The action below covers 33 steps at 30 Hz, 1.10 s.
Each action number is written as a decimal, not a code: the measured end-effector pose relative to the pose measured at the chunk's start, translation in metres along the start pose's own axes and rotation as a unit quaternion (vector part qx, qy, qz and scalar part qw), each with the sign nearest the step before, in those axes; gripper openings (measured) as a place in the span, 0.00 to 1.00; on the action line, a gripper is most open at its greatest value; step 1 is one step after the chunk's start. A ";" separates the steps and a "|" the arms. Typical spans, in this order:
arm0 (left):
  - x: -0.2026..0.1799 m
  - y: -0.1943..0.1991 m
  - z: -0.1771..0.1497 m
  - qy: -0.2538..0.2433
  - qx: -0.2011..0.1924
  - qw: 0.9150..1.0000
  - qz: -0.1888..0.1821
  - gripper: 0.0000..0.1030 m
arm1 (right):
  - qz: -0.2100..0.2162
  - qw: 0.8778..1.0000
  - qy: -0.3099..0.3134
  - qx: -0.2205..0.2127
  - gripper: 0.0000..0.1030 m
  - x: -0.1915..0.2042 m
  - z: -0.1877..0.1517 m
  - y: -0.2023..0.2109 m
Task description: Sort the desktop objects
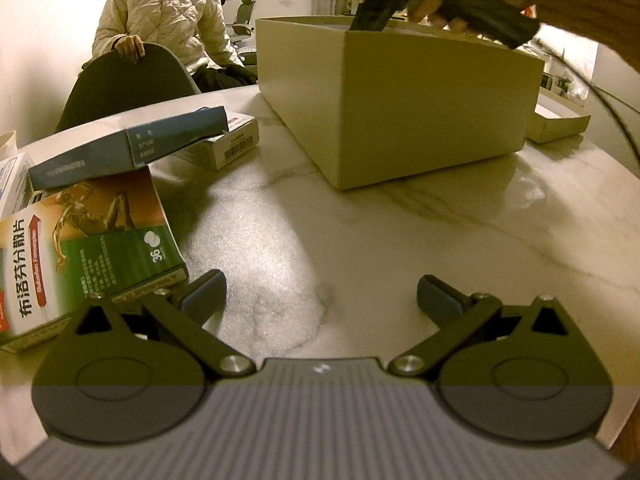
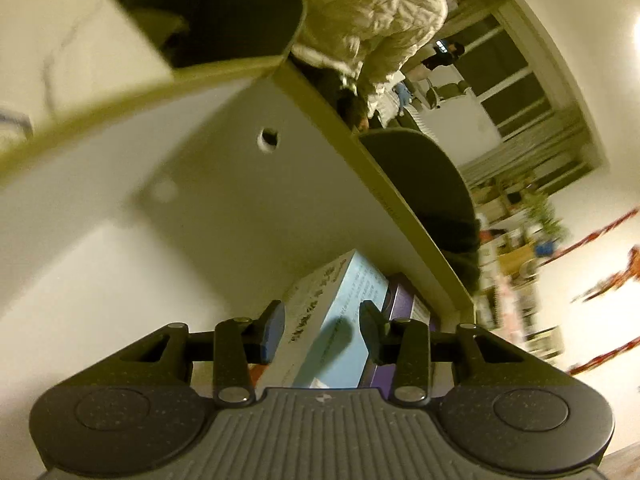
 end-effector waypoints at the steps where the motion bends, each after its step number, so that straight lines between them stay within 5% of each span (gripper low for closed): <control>1: 0.000 0.000 0.000 0.001 0.000 1.000 0.001 1.00 | 0.015 1.000 -0.020 -0.007 0.46 -0.007 0.000 0.006; 7: -0.004 0.004 -0.003 0.011 -0.006 1.000 0.019 1.00 | 0.043 0.998 -0.030 -0.022 0.57 -0.016 -0.011 0.019; 33: -0.004 0.005 -0.004 0.021 -0.011 0.999 0.030 1.00 | 0.083 0.994 0.041 -0.054 0.40 -0.023 -0.068 0.043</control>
Point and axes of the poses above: each gripper's, at about its wrist camera, not at the fingertips, and y roughly against the way its jaws point, x to its left, z to its top, the point moved 5 cm from there along -y, roughly the way its jaws point, and after that the axes turned 8 degrees about -z, right-handed, at the moved point
